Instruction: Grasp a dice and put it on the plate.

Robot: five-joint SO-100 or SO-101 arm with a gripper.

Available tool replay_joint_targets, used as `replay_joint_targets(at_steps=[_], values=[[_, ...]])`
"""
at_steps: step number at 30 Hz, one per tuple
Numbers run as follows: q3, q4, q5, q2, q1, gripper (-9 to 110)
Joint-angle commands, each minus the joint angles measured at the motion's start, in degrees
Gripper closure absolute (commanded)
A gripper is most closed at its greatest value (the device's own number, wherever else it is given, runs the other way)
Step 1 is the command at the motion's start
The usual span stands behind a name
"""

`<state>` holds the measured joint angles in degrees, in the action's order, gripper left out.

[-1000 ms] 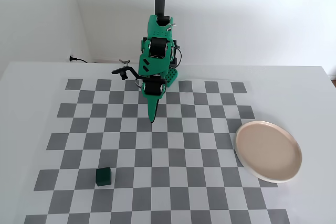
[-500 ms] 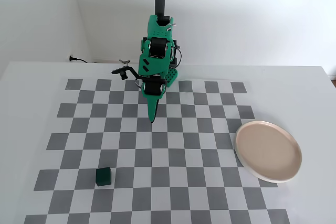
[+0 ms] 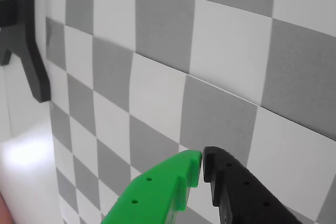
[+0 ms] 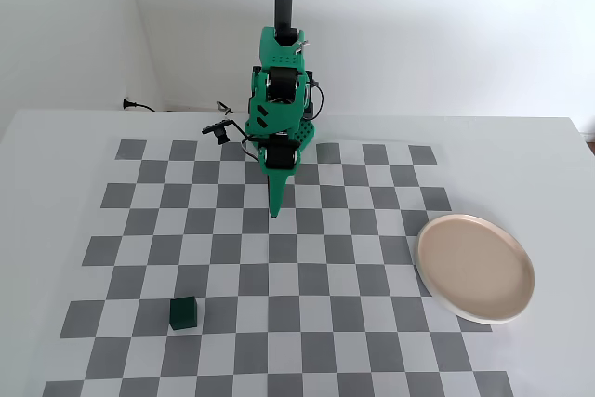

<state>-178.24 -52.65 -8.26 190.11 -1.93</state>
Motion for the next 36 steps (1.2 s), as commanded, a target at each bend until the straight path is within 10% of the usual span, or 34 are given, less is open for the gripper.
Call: replay_joint_targets(at_steps=[1, 36], values=[[0.97, 3.78, -4.39, 1.05, 1.32, 106], [0.97, 6.68, -79.37, 1.05, 4.75, 96]])
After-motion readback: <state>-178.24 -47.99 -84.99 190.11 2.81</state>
